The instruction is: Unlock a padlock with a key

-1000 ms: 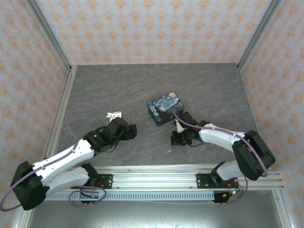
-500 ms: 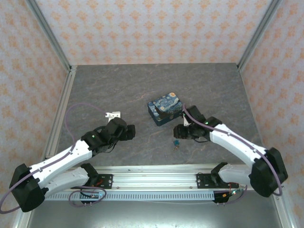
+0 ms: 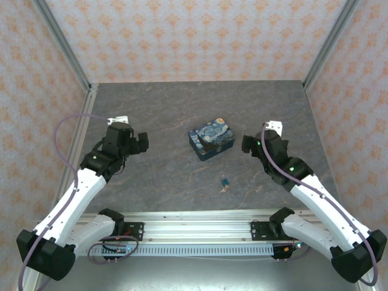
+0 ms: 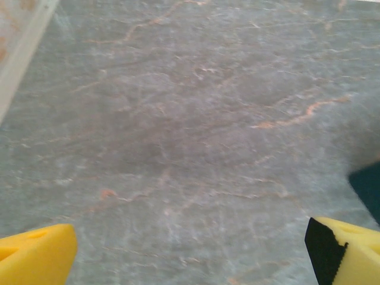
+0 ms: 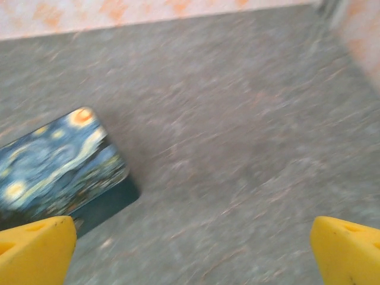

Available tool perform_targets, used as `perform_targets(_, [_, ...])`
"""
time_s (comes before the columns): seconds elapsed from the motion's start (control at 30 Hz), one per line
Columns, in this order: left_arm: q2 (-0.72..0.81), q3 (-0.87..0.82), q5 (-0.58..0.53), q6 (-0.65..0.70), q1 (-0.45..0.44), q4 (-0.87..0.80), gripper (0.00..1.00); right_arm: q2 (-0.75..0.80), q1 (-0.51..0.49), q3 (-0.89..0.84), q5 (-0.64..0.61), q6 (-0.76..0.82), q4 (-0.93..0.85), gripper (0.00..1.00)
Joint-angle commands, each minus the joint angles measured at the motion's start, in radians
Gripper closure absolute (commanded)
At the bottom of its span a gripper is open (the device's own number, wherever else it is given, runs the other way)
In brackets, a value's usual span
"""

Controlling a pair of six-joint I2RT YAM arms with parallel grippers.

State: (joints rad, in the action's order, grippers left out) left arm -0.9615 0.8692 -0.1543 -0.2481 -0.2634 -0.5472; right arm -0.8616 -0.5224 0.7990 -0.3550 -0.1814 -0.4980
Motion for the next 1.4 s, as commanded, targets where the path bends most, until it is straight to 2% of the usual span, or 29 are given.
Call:
perform_targets(0.0, [-0.013, -0.070, -0.006, 0.158, 0.070, 0.145, 0.00, -0.011, 0.052, -0.086, -0.219, 0.093, 0.217, 0.00])
perform_targets(0.1, [-0.014, -0.199, 0.022, 0.259, 0.113, 0.343, 0.00, -0.037, 0.138, -0.166, -0.215, 0.087, 0.353, 0.00])
perform_targets(0.2, [-0.025, -0.318, -0.050, 0.316, 0.115, 0.517, 0.00, -0.059, 0.203, -0.252, -0.181, 0.114, 0.511, 0.00])
perform_targets(0.3, [-0.060, -0.375, -0.134, 0.286, 0.118, 0.627, 0.00, -0.097, 0.250, -0.305, -0.178, 0.115, 0.629, 0.00])
perform_targets(0.43, [-0.123, -0.460, -0.128, 0.278, 0.125, 0.824, 0.00, -0.179, 0.284, -0.387, -0.190, 0.109, 0.852, 0.00])
perform_targets(0.57, [-0.179, -0.508, -0.120, 0.284, 0.130, 0.981, 0.00, -0.264, 0.301, -0.439, -0.203, 0.129, 1.003, 0.00])
perform_targets(0.73, [-0.257, -0.538, -0.075, 0.312, 0.133, 1.156, 0.00, -0.357, 0.328, -0.496, -0.147, 0.159, 1.209, 0.00])
perform_targets(0.87, [-0.310, -0.543, -0.057, 0.317, 0.139, 1.255, 0.00, -0.424, 0.356, -0.521, -0.121, 0.186, 1.324, 0.00])
perform_targets(1.0, [-0.394, -0.532, -0.030, 0.304, 0.155, 1.331, 0.00, -0.471, 0.419, -0.539, 0.009, 0.189, 1.410, 0.00])
perform_targets(1.1, [-0.454, -0.491, -0.024, 0.305, 0.155, 1.312, 0.00, -0.536, 0.451, -0.557, 0.020, 0.156, 1.497, 0.00])
perform_targets(1.3, [-0.534, -0.448, 0.018, 0.259, 0.203, 1.297, 0.00, -0.567, 0.461, -0.498, 0.107, 0.177, 1.408, 0.00])
perform_targets(1.37, [-0.538, -0.448, 0.021, 0.257, 0.207, 1.300, 0.00, -0.658, 0.461, -0.491, 0.107, 0.182, 1.493, 0.00])
